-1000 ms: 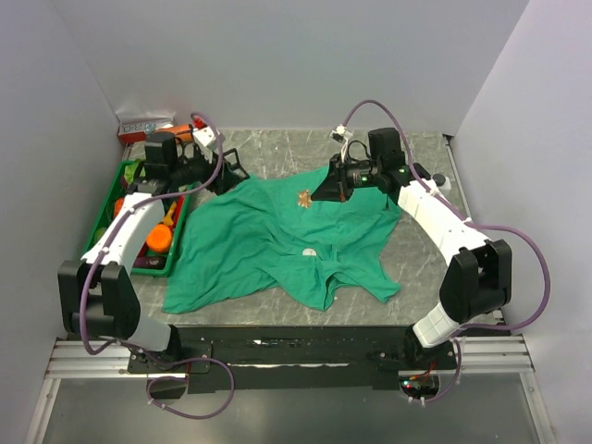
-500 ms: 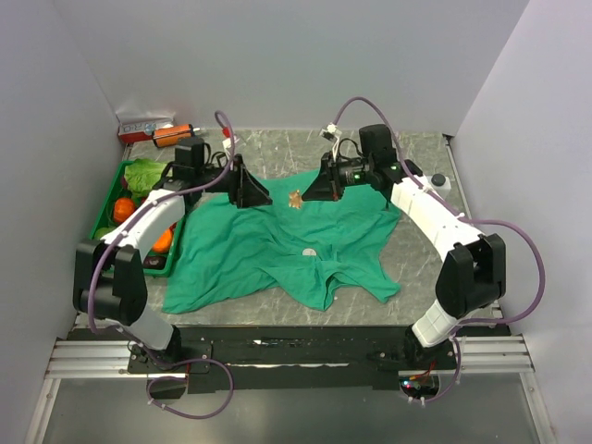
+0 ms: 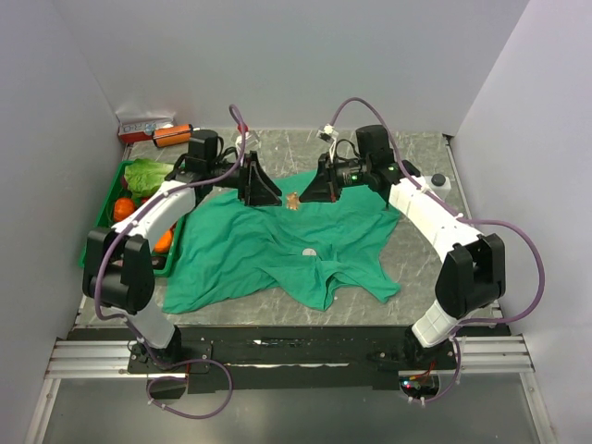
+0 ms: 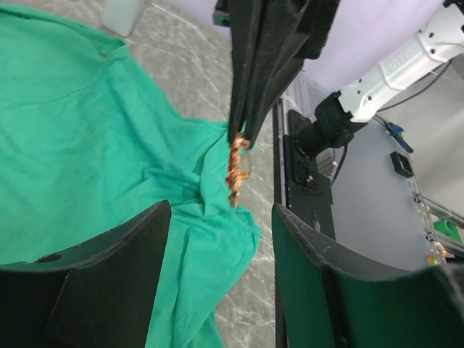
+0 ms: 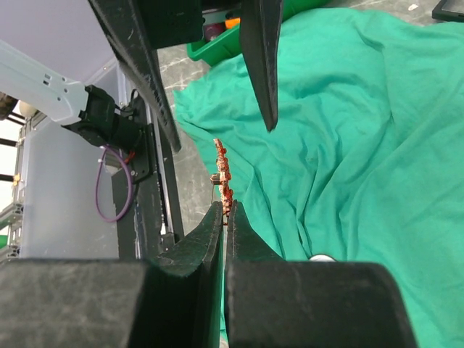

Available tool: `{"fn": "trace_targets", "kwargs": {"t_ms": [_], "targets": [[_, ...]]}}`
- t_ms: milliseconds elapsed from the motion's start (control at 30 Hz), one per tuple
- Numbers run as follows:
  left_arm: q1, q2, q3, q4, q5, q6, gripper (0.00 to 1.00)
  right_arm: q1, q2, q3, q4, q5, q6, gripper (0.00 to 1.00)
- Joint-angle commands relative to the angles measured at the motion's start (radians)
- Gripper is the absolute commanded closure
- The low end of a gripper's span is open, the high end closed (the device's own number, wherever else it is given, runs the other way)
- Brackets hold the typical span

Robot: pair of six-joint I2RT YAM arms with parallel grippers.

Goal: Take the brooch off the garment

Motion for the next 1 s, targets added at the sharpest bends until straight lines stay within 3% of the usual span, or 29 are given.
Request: {"fn": "trace_targets", "kwargs": {"t_ms": [0,200,400,500,567,633,700,800,867,933,967], "targets": [[-0.020,0.014,0.057,0.049,0.064,-0.027,0.37,0.014,0.002,0.025,0.042,-0.023,0.008,1.00],[-0.036,0.042,0.077,0.081,0.065,-0.058,0.44,0.028,0.014,0.036,0.044,-0.028,0.011,1.00],[-0.045,0.049,0.086,0.081,0.064,-0.055,0.70,0.030,0.024,0.040,0.048,-0.031,0.019,1.00],[-0.045,0.049,0.087,0.083,0.070,-0.052,0.95,0.031,0.021,0.037,0.047,-0.025,0.015,1.00],[-0.045,0.049,0.094,0.074,0.070,-0.037,0.99,0.034,0.016,0.036,0.042,-0.014,0.015,1.00],[-0.045,0.052,0.112,-0.018,0.049,0.009,0.99,0.033,0.010,0.036,0.035,0.012,0.013,0.82],[-0.042,0.061,0.184,-0.186,-0.016,0.229,0.99,0.031,-0.001,0.046,0.003,0.073,0.001,0.60],[-0.042,0.100,0.305,-0.498,-0.220,0.536,0.99,0.008,-0.038,0.054,-0.046,0.142,-0.050,0.45],[-0.034,0.124,0.374,-0.613,-0.375,0.628,0.99,-0.036,-0.070,0.051,-0.062,0.153,-0.065,0.36],[-0.022,0.150,0.396,-0.630,-0.476,0.649,0.99,-0.074,-0.097,0.042,-0.085,0.162,-0.065,0.18],[-0.019,0.155,0.394,-0.595,-0.592,0.646,0.99,-0.108,-0.107,0.033,-0.091,0.170,-0.064,0.09]]}}
